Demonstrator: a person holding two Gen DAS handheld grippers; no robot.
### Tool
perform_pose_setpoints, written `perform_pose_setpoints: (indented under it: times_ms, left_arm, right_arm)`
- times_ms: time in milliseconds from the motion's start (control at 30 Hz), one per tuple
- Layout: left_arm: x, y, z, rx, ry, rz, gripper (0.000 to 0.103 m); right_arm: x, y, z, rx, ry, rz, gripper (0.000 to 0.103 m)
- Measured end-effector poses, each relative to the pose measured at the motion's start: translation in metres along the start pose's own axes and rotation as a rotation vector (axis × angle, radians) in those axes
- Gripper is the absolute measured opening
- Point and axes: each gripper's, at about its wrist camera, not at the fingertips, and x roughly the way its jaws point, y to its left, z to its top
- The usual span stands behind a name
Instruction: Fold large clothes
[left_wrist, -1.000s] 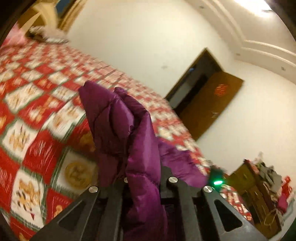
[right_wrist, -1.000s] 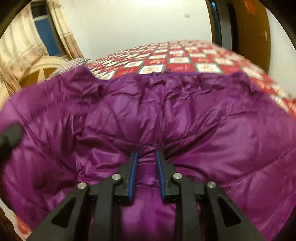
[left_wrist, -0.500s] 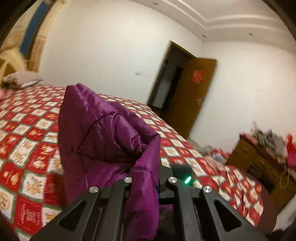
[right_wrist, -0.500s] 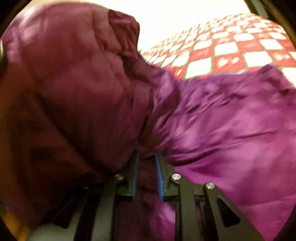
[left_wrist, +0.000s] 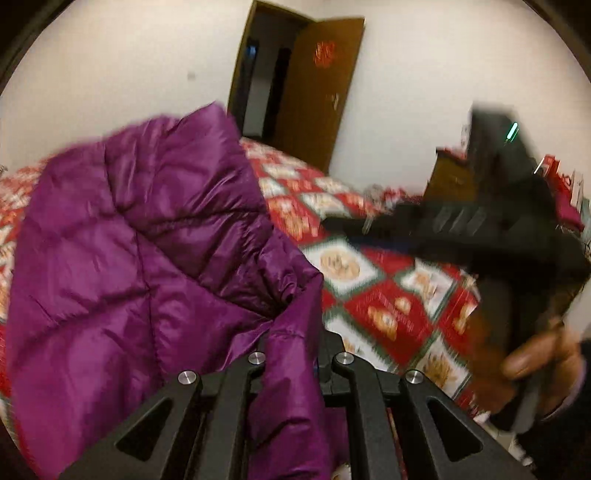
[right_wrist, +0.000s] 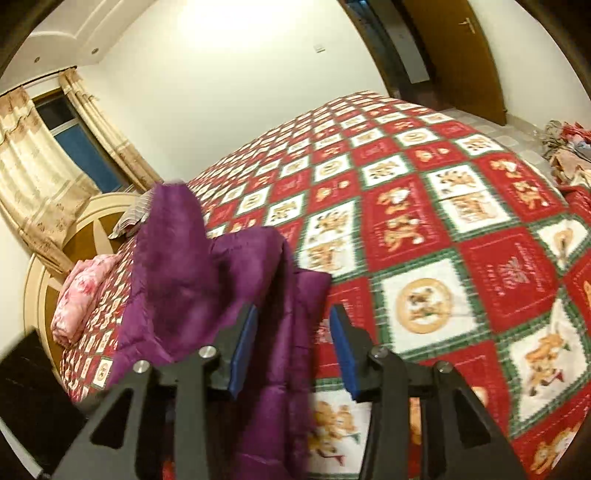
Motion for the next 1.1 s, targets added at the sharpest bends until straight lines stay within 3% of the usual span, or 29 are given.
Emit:
perform_pose_setpoints:
  times_ms: [100, 233, 300, 433, 633, 733, 833, 933, 1100]
  left_arm:
    - [0.016, 0.001, -0.008, 0.017, 0.035, 0.0, 0.006]
    - [0.02, 0.005, -0.008, 0.01, 0.05, 0.0, 0.006]
    - [0.014, 0.003, -0.007, 0.003, 0.061, 0.012, 0.007]
    - [0.001, -0.009, -0.006, 0.04, 0.101, 0.059, 0.007]
    - [-0.025, -0.021, -0.014, 0.16, 0.14, 0.094, 0.015]
    - [-0.023, -0.024, -0.018, 0.206, 0.15, 0.113, 0.02]
    - [-0.015, -0.032, -0.013, 0.187, 0.14, 0.105, 0.027]
    - [-0.021, -0.047, -0.011, 0.223, 0.139, 0.106, 0.032]
    - [-0.019, -0.057, -0.016, 0.297, 0.142, 0.162, 0.033]
  right_arm:
    - [-0.003, 0.011, 0.008, -0.032, -0.015, 0.062, 0.046]
    - [0.011, 0.045, 0.015, -0.182, -0.011, 0.108, 0.042]
    - [0.035, 0.051, 0.018, -0.21, 0.035, 0.09, 0.022]
    - [0.087, 0.035, 0.007, -0.198, 0.193, 0.021, 0.018]
    - [0.105, 0.016, -0.005, -0.175, 0.251, -0.01, 0.0]
    - [0.108, 0.019, -0.015, -0.207, 0.271, -0.019, 0.0]
    - [0.107, 0.021, -0.018, -0.216, 0.266, -0.028, 0.0]
    - [0.108, 0.012, -0.013, -0.177, 0.295, 0.012, 0.0]
    - [0.109, 0.006, -0.006, -0.148, 0.342, 0.052, 0.0]
